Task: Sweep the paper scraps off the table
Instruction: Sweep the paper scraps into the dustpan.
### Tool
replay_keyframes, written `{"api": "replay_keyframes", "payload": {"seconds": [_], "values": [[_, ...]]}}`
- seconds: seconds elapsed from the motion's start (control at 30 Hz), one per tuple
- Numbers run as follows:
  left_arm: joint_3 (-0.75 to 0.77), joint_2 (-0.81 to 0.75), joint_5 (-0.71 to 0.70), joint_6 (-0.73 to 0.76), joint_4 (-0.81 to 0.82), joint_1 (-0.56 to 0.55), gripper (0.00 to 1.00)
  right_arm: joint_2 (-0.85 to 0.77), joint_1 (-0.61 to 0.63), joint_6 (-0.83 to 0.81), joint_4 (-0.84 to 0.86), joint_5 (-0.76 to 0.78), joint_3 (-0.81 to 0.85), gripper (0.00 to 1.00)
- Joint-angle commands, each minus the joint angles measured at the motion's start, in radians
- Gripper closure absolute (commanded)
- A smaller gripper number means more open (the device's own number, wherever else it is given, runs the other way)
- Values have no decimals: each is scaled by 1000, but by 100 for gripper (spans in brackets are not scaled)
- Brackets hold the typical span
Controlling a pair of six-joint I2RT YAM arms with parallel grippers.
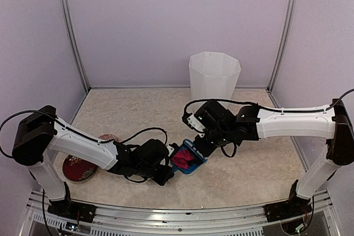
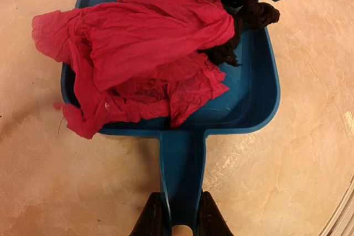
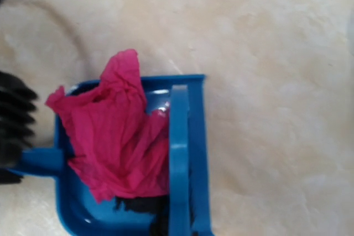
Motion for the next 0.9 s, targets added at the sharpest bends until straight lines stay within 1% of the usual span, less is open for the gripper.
{"api": "replay_keyframes", "payload": {"seconds": [0.0,0.27,0.6,0.87], "values": [[-33,-11,-25,-11,-5,-16,100,-59,8,13,-7,63,-29,100],[-118,-45,-56,-28,110,-23,100,-104,8,37,53,92,-67,100],[-161,-67,-96,-25,206,-35,100,-194,4,86,71,222,-121,100],[-202,-88,-148,-31,294,-44,100,-266,-6,122,70,274,-180,100]]}}
